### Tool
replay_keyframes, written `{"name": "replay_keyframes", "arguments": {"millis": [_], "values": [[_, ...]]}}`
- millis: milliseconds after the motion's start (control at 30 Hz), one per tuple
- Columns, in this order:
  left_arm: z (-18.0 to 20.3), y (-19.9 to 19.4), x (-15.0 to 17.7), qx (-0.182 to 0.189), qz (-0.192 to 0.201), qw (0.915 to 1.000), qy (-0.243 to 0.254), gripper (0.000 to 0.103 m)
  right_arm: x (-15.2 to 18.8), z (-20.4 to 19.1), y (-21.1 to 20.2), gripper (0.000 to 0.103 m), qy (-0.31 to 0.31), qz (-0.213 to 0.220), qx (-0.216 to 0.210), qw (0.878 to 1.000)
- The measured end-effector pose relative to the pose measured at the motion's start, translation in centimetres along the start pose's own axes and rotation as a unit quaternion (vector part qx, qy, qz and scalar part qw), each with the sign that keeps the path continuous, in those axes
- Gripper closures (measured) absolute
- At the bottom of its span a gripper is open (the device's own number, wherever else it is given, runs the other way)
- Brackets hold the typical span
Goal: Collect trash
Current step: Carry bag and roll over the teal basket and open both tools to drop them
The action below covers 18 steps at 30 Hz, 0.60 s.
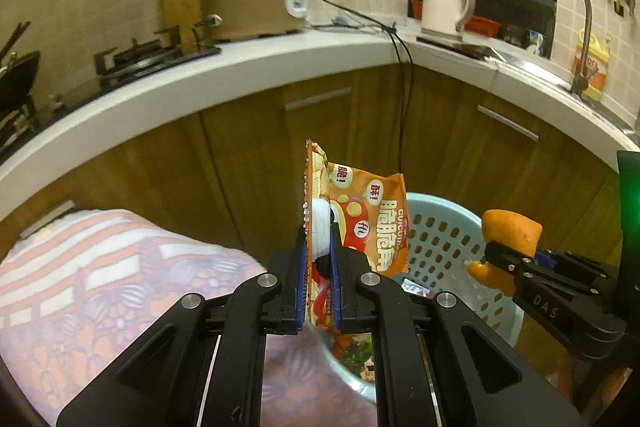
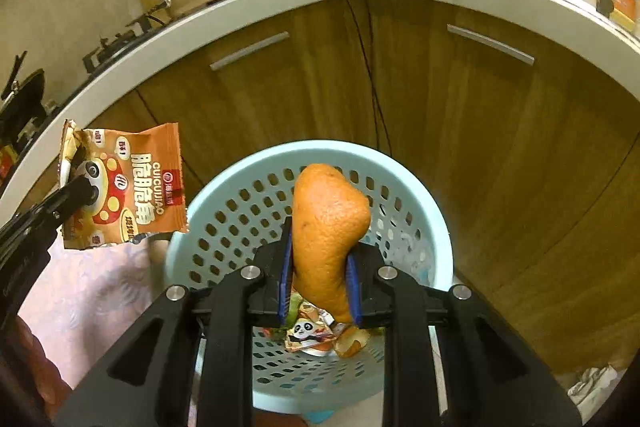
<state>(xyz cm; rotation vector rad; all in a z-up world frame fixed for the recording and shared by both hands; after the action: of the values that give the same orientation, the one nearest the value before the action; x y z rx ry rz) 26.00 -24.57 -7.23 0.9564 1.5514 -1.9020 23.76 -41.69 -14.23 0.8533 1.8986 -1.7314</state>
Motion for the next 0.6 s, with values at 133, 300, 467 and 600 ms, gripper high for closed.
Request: {"name": "replay_keyframes", "arguments": {"millis": [133, 300, 467, 600], "values": [[0.5, 2.2, 0.5, 0.020, -0.035, 0.9991, -0.010, 0.092, 0.6, 0.0, 1.7, 0.077, 0.010, -0.031, -0.014, 0.999], [0.2, 3.1, 1.0, 0.035, -0.054, 0.9975, -0.028, 0.044, 1.0, 0.1, 2.4, 0.048, 0.019, -0.044, -0.014, 0.999], [-0.4, 2.4, 1.1, 0.035, -0.051, 0.9976, -0.032, 0.044, 1.0, -0.4, 1.4, 0.048, 0.015, -0.035, -0.018, 0.999], [-0.5, 1.1, 0.9, 0.039, -0.039, 0.9979, -0.035, 0.036, 0.8, -1.3, 0.0, 0.048, -0.001, -0.025, -0.015, 1.000]]}}
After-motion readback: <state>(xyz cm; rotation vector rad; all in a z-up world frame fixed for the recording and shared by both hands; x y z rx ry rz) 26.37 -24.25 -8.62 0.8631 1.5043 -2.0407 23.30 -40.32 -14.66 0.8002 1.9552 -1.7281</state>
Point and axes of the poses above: each gripper's, at about its wrist camera, not at the fingertips, and y roughly the way its jaws point, z to its right, x to its underside, the point moved 7 cm from there along y, roughly the way its jaws point, and after that the axes turned 9 degrees about -y, right-handed, at the moved point
